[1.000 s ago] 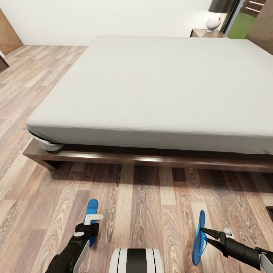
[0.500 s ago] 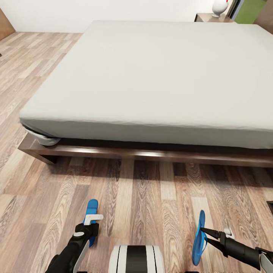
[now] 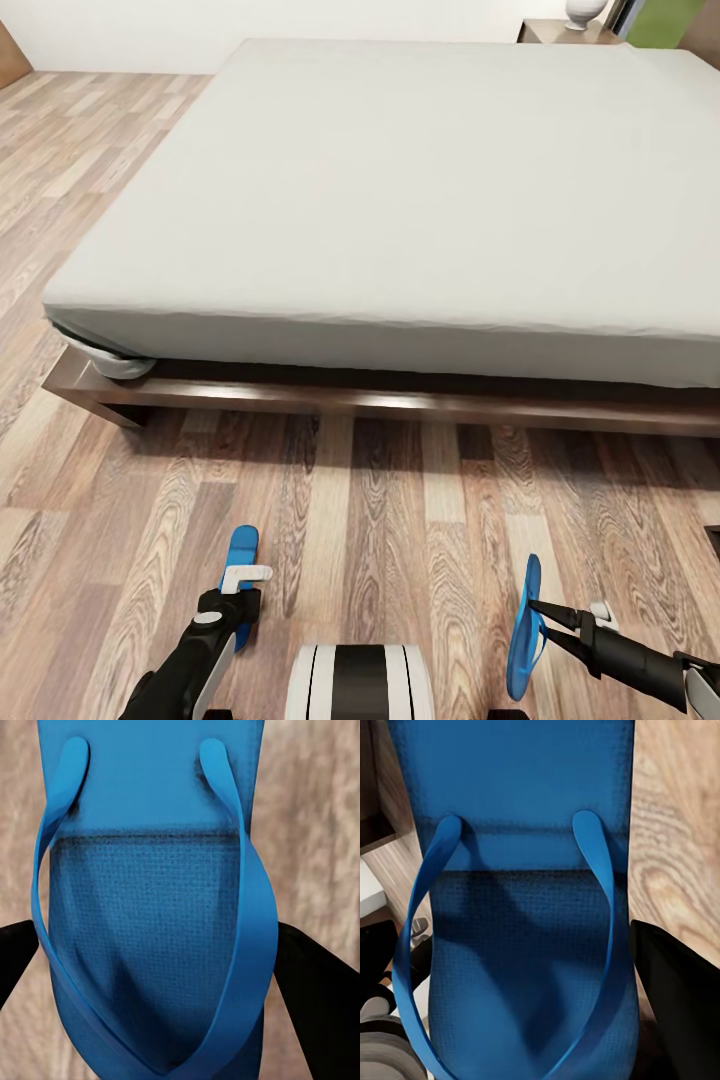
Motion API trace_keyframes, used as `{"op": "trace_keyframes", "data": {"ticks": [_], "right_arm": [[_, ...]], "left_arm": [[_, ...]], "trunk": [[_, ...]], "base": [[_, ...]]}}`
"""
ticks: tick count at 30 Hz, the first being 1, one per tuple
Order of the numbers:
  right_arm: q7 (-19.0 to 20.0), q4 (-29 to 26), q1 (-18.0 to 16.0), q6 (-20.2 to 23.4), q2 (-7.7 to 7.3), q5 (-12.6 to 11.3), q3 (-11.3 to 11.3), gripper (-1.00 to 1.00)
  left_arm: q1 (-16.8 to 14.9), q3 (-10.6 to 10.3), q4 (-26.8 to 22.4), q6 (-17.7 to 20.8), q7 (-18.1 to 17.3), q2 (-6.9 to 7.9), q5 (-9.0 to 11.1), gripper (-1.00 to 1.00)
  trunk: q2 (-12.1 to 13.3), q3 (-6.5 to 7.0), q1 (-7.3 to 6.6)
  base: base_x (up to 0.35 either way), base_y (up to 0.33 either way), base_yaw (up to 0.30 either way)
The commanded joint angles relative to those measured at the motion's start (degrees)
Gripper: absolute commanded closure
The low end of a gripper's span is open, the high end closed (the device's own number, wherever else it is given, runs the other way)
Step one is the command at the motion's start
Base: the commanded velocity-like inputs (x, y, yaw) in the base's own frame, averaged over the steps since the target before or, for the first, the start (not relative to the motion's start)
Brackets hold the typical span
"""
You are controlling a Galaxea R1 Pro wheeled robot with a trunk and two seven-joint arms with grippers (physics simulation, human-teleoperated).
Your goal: In the bedroom, move the book from the bed onto either nightstand, and place the two sandals side by side next to the bed.
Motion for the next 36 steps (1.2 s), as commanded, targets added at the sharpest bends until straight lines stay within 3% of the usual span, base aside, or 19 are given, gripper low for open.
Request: {"op": "trace_keyframes", "data": {"ticks": [1, 15, 36], "right_arm": [[0.1, 0.0, 0.0, 0.4, 0.00, -0.2, -0.1, 1.00], [0.1, 0.0, 0.0, 0.4, 0.00, -0.2, -0.1, 1.00], [0.1, 0.0, 0.0, 0.5, 0.00, -0.2, -0.1, 1.00]], "left_arm": [[0.0, 0.1, -0.1, 0.3, 0.0, -0.04, -0.4, 1.00], [0.0, 0.3, -0.1, 0.3, 0.0, 0.04, -0.4, 1.00], [0.0, 0.1, -0.1, 0.3, 0.0, 0.13, -0.4, 1.00]], "trunk": [[0.0, -0.03, -0.01], [0.0, -0.03, -0.01], [0.0, -0.03, -0.01]], "base": [[0.008, 0.000, 0.000], [0.278, 0.040, 0.000], [0.111, 0.295, 0.000]]}}
